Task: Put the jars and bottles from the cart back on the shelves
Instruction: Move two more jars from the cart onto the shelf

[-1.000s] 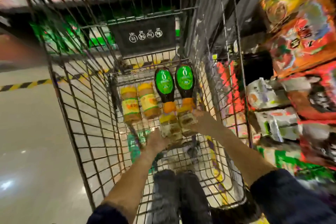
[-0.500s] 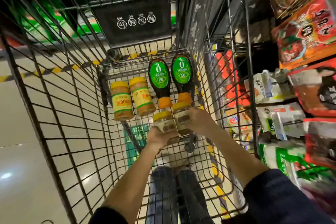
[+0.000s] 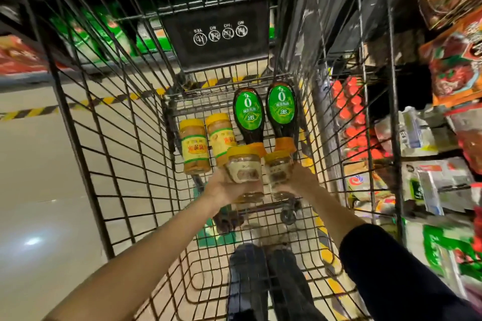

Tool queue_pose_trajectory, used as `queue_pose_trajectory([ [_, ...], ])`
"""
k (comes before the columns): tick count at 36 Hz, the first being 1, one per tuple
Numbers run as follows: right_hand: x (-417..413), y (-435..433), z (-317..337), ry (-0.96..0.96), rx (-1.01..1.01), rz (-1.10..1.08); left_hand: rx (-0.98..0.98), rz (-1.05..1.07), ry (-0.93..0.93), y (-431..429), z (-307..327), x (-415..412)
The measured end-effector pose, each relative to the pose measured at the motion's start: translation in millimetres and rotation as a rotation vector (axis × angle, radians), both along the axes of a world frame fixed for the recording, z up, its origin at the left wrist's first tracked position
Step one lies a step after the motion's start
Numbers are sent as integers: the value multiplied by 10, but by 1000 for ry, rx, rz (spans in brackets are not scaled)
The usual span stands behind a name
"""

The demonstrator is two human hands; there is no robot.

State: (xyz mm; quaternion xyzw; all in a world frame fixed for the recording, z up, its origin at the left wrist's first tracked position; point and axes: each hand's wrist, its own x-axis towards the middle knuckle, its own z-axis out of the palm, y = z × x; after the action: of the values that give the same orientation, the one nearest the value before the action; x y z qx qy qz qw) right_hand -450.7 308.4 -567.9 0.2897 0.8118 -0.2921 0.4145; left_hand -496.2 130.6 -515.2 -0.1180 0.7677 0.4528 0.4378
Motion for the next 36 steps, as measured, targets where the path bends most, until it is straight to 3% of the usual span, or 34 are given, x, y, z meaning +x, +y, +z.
queue_pose_trajectory([
  [4, -11, -7, -5, -34, -4, -64, 9, -11, 16, -46, 39, -35],
  [9, 49, 28, -78, -55, -105, -372, 83, -23, -48, -78, 133, -93],
  [14, 198, 105, -444, 5, -162, -532, 66, -31, -30, -154, 264, -127],
  [19, 201, -61, 135, 77, -316, -707, 60, -17, -7, -198, 499, -165],
  [30, 89, 47, 1124, 324, -580, -628, 92, 28, 92, -254, 1367, -221],
  [36, 60, 203, 1889, 461, -582, -572, 99, 3, 217, -186, 1976, -200],
])
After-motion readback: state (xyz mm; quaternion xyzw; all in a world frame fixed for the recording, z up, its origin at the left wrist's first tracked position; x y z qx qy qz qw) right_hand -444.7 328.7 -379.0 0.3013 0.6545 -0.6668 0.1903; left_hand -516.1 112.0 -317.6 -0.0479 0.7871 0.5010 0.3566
